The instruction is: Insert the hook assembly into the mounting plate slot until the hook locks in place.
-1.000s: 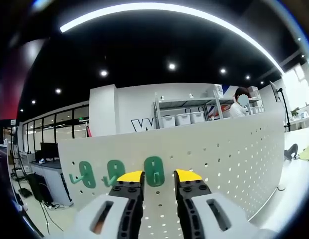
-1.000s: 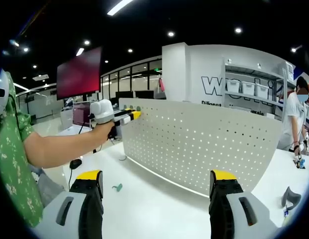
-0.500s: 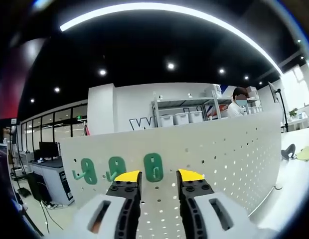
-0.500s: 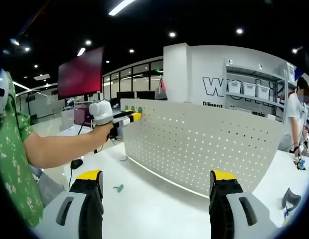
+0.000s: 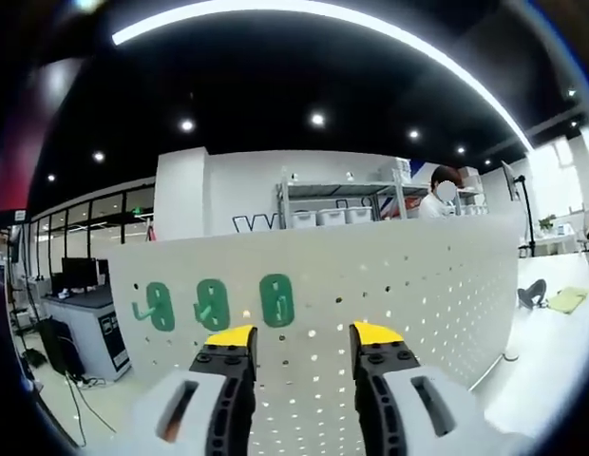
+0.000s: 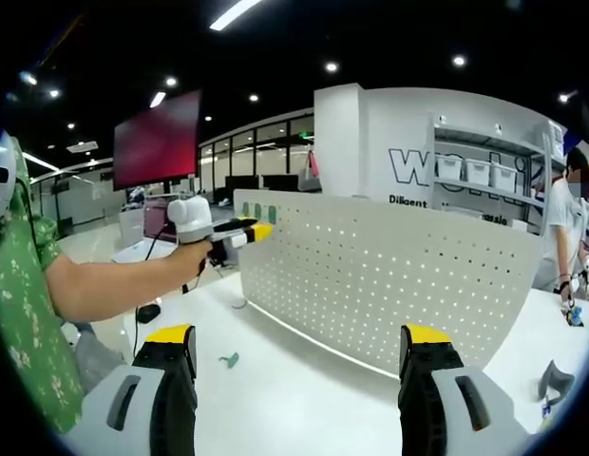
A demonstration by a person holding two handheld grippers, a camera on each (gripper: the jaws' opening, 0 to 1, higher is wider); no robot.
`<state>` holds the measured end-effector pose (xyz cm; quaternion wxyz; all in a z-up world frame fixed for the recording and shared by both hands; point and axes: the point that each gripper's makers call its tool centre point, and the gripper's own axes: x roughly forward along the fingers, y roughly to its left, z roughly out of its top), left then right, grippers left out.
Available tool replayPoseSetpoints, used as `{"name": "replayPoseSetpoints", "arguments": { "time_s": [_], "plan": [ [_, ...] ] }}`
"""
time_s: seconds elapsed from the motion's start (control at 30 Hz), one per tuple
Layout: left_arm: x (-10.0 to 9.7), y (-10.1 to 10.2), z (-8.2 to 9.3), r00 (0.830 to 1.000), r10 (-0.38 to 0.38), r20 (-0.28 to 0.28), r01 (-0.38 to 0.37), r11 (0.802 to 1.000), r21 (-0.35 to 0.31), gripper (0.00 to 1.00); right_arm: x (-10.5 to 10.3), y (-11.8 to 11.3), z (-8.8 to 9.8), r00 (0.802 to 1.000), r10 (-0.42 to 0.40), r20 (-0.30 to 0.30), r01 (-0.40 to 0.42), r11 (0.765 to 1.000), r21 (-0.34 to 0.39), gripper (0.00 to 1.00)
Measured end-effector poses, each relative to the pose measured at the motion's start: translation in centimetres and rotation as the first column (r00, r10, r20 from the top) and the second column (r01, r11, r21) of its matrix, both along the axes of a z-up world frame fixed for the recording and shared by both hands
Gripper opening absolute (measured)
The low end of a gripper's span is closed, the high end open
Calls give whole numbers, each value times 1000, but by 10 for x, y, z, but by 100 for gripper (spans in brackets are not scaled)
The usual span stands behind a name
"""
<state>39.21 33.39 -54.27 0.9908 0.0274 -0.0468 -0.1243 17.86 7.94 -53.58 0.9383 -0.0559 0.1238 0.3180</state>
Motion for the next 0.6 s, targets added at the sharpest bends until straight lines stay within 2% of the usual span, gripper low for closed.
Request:
{"name": "replayPoseSetpoints", "arguments": {
  "time_s": [0.33, 0.6],
  "plan": [
    [-13, -2, -6, 998, -43, -34, 43, 999, -11, 48, -3, 4, 2, 1000, 9, 4, -9, 1000, 2, 90],
    [-30, -3, -12, 997, -56, -45, 56, 998, -10, 48, -7, 6, 3, 1000, 14, 5, -14, 1000, 3, 90]
  ]
}}
